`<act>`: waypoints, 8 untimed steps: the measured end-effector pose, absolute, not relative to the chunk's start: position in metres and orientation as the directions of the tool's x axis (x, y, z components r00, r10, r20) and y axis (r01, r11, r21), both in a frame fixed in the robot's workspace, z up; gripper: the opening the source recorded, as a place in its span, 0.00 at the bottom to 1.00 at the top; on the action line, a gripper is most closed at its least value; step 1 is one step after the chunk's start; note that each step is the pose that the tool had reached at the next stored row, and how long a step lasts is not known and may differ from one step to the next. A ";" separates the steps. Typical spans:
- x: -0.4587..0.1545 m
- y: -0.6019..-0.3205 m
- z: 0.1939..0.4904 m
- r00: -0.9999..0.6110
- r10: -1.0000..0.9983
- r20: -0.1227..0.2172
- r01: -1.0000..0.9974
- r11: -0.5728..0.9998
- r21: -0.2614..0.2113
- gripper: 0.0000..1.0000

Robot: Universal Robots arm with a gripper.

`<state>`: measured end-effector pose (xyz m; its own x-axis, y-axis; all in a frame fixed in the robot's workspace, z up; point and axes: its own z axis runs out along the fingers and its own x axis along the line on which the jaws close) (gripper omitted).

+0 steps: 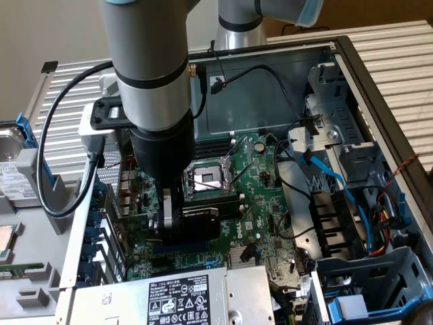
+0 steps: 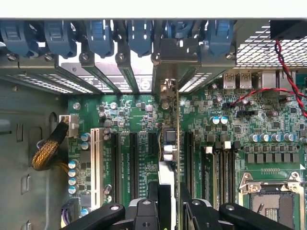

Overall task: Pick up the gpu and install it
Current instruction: 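Insert the gpu into the slot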

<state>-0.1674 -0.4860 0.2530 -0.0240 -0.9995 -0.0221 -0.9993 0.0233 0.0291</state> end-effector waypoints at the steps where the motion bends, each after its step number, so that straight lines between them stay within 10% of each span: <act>1: -0.167 -0.486 0.253 -0.024 -0.999 -0.023 -0.999 0.023 0.029 0.27; 8: -0.169 -0.486 0.250 -0.024 -0.999 -0.031 -0.999 0.023 0.024 0.27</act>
